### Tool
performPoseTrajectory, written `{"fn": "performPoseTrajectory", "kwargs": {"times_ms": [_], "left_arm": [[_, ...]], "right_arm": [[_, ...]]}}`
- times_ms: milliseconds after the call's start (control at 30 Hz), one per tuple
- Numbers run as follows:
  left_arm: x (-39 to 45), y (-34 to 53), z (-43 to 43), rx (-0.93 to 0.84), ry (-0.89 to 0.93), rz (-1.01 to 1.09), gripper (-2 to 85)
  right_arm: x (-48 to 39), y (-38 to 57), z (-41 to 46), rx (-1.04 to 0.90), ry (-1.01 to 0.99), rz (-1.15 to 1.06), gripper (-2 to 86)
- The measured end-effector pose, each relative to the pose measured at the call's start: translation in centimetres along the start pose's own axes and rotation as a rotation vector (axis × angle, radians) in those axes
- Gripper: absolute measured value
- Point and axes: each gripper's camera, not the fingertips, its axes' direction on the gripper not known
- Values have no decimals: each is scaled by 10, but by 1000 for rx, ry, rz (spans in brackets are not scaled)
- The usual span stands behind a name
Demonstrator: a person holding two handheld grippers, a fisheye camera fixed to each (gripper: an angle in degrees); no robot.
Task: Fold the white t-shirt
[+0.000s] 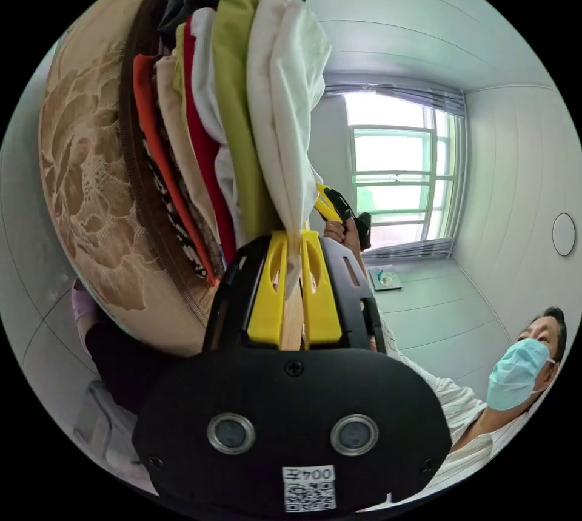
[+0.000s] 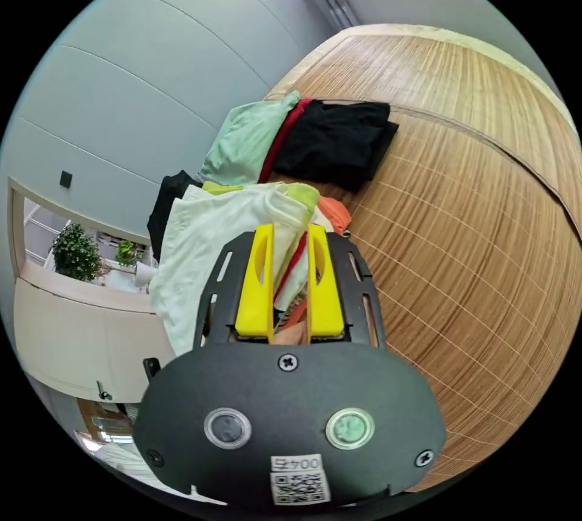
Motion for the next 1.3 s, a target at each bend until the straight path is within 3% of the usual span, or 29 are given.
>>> {"fn": "performPoseTrajectory", "kwargs": {"times_ms": [133,300,367,433,500,567,733,967,1167,1300], "left_arm": [[100,42,-46,84,-141,269,12],[214,-4,-3,210,-383,597,9],[225,-37,31,207,-499,601,9],[219,-74,87,145,-748,576,8],[208,-80,113,106,-780,569,8],[219,-63,116,139,-751,566,7],[319,95,171,9,-626,845,8],[314,340,337,-317,-478,905,7],[328,530,486,-520,-521,1000,6],[329,619,560,-590,-678,1146,6]], "right_arm": [[-21,49,-35,193,52,-99,14],[-98,114,-4,171,-51,-345,5],[-140,136,31,96,-24,-456,17],[-163,142,61,17,50,-515,28],[-175,142,82,-18,137,-539,27],[-180,134,64,-15,71,-455,9],[-145,177,-15,-1,118,-334,-5],[7,358,-109,-37,388,147,-7],[50,462,-153,-71,688,297,-7],[64,484,-148,-102,734,310,-7]]}}
